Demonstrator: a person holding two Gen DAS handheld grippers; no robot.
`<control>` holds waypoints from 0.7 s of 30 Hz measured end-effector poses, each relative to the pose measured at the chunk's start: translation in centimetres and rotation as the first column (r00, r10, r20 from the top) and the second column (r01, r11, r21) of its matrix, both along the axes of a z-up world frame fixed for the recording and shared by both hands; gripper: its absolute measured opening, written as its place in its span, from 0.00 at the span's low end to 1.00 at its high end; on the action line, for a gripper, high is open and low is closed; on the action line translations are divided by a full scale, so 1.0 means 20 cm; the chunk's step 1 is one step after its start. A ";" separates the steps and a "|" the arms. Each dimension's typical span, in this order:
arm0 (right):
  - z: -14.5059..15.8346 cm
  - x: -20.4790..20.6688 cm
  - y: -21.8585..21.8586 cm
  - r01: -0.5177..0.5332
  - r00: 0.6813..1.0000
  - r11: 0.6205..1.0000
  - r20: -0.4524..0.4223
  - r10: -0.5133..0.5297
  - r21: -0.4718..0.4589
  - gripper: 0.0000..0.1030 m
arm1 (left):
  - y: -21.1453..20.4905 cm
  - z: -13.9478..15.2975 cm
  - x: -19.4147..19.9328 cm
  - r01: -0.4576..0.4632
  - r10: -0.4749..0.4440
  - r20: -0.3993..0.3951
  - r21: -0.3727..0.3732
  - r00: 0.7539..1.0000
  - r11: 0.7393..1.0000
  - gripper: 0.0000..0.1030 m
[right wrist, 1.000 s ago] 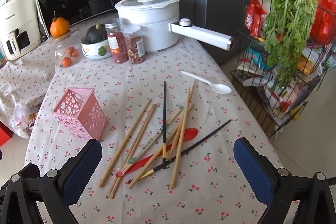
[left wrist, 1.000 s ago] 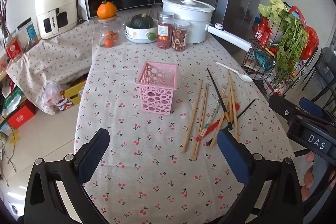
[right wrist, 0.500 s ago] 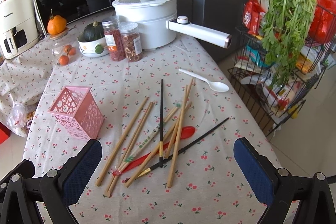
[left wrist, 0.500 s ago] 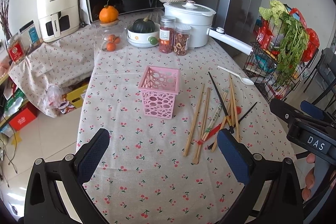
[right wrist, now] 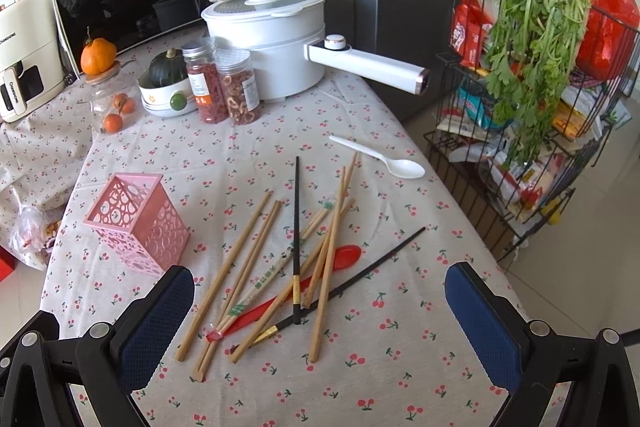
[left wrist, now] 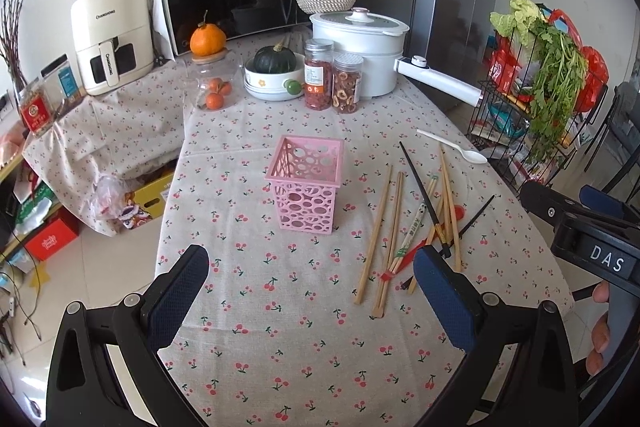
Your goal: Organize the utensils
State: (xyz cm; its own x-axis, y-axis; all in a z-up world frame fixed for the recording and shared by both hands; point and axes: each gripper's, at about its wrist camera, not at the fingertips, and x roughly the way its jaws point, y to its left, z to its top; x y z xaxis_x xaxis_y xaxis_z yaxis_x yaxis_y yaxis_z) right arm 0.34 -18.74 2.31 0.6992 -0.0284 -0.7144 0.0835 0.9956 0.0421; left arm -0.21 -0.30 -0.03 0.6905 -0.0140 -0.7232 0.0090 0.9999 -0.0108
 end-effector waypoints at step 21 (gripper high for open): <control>-0.02 0.02 0.01 -0.003 1.000 1.000 -0.010 0.003 -0.017 1.00 | 0.01 0.01 -0.02 -0.007 0.007 0.023 0.007 1.000 1.000 1.00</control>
State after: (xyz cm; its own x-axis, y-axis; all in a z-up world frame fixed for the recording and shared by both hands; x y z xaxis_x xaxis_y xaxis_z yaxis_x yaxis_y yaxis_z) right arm 0.71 -18.50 1.97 0.6918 -0.0389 -0.7210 0.0811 0.9964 0.0240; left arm -0.59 -0.04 0.11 0.7070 -0.0044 -0.7072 0.0022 1.0000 -0.0040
